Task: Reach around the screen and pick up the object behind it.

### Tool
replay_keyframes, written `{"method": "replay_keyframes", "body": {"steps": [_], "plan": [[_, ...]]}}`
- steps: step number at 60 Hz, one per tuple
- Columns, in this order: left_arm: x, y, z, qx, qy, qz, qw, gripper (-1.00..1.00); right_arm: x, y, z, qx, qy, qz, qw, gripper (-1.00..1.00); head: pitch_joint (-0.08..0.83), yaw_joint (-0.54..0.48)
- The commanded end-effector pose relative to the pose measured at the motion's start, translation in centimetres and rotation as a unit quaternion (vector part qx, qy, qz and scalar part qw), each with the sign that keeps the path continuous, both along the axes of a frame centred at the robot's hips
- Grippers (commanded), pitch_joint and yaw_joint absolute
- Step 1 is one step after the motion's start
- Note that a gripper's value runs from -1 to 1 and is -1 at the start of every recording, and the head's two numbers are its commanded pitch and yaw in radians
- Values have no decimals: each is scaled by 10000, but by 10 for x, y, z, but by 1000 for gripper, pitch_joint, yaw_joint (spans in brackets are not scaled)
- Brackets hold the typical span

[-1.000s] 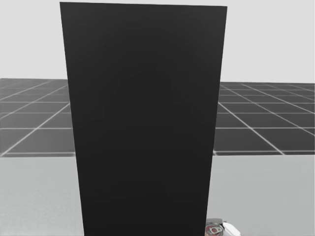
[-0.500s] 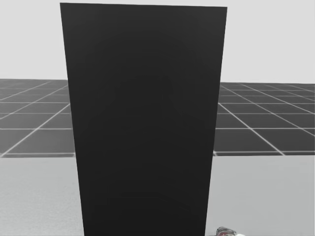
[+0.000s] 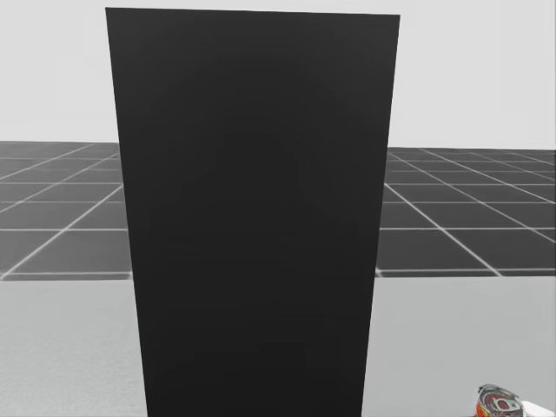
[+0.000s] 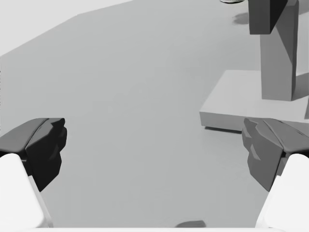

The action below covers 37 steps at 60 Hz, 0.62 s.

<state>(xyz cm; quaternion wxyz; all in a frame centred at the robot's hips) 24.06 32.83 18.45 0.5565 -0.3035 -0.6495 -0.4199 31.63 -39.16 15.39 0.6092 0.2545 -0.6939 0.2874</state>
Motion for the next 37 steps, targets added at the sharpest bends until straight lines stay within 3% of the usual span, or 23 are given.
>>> {"method": "replay_keyframes", "body": {"steps": [1,11,19,37], "plan": [[1,1,1,-4,-26,31,10000,-1000,3,-23,47,178,-727,-239,9969,1000,129,-52],[1,2,2,-14,-39,46,10000,-1000,-4,-31,88,282,-1199,-447,9914,1000,129,-49],[1,2,2,-17,-56,54,10000,-1000,-8,-31,122,124,-1568,-520,9862,1000,130,-53],[2,0,3,-36,-81,54,9999,-1000,-14,-24,181,48,-2207,-670,9730,1000,131,-54]]}}
